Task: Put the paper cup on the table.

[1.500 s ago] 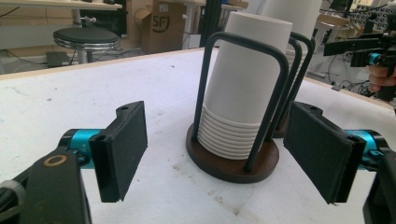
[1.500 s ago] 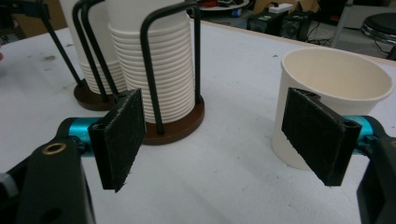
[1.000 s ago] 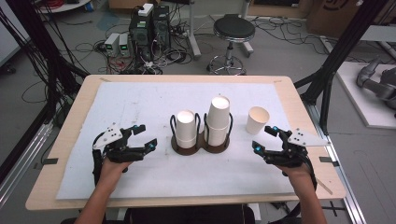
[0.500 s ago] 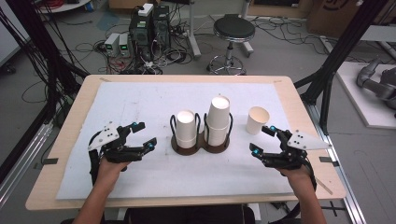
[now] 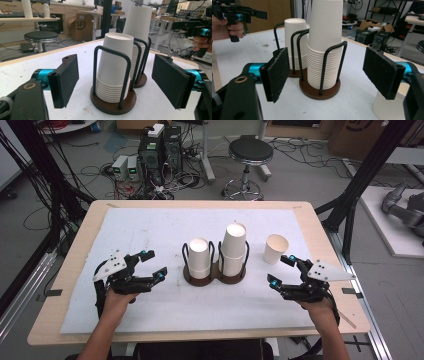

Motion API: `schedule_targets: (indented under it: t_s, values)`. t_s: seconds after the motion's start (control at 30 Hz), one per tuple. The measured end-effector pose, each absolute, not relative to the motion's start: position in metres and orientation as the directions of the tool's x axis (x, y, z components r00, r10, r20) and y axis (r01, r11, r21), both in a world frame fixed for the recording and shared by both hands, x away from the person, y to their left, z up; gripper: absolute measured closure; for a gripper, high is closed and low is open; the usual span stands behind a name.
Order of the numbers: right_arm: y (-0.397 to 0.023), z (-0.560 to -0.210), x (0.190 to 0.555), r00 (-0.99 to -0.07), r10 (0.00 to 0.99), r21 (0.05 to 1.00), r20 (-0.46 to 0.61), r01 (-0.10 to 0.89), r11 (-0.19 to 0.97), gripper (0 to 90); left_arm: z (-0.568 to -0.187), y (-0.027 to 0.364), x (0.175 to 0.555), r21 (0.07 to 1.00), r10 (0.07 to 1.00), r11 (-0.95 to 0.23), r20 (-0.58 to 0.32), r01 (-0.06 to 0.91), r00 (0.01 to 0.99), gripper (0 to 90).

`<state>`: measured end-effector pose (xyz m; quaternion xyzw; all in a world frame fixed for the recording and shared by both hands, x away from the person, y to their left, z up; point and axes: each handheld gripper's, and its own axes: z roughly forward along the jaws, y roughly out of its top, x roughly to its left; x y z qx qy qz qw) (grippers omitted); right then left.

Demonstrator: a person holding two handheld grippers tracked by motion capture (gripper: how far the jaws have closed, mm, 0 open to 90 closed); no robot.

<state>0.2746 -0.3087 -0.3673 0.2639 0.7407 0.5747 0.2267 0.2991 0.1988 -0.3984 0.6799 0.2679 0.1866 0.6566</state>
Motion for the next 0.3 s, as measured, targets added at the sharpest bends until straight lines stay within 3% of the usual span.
schedule_targets:
  t_s: [0.3]
  values:
    - [-0.3093,-0.367,0.2772,-0.756,0.654,0.971,-0.036,0.128,0.201,22.2,-0.3991,0.1993,0.3,0.992,0.613,0.006,-0.1,0.122,0.784,21.7]
